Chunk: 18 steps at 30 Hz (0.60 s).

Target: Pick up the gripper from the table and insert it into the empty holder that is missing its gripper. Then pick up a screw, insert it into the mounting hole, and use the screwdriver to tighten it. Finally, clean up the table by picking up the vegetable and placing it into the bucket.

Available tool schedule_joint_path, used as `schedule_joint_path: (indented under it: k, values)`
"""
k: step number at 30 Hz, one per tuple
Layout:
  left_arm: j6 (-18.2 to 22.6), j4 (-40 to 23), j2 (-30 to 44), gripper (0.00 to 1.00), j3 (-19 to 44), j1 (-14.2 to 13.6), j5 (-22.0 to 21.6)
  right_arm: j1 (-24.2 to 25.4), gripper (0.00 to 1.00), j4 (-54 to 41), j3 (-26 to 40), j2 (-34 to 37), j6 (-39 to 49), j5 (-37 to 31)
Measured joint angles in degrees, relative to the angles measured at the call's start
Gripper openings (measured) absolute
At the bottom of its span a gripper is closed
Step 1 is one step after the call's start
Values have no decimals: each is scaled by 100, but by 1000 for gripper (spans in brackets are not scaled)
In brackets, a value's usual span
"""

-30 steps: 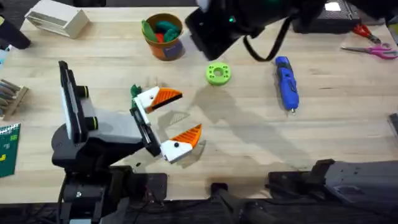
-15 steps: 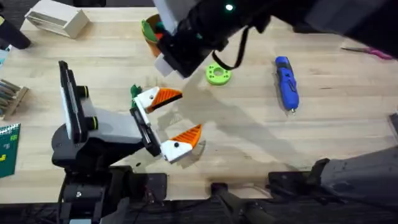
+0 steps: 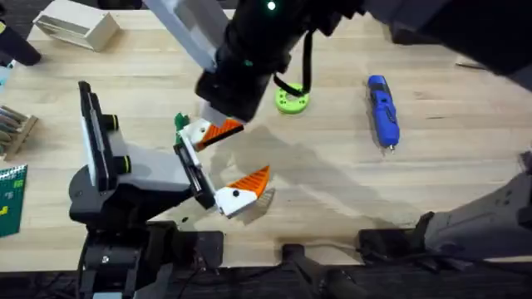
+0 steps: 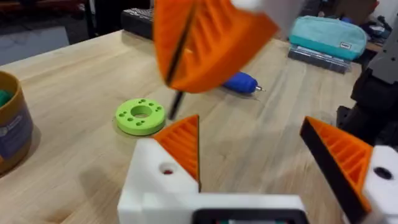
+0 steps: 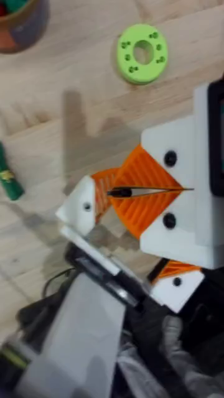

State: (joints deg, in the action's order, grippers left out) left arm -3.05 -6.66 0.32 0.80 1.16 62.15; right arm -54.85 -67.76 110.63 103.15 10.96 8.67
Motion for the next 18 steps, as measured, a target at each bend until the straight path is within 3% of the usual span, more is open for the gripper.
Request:
schedule_joint_path:
  k: [8,12,13,18]
  values:
    - [0,0,0,985,0,1,0,0,7,-209,139,0,400,-7]
    - [0,0,-2,985,0,-2,0,0,7,-522,551,108,442,-9]
    - [0,0,-2,985,0,0,0,0,7,-721,908,331,498,-24]
    - [0,0,-1,985,0,-2,0,-44,7,-860,1196,680,651,-57]
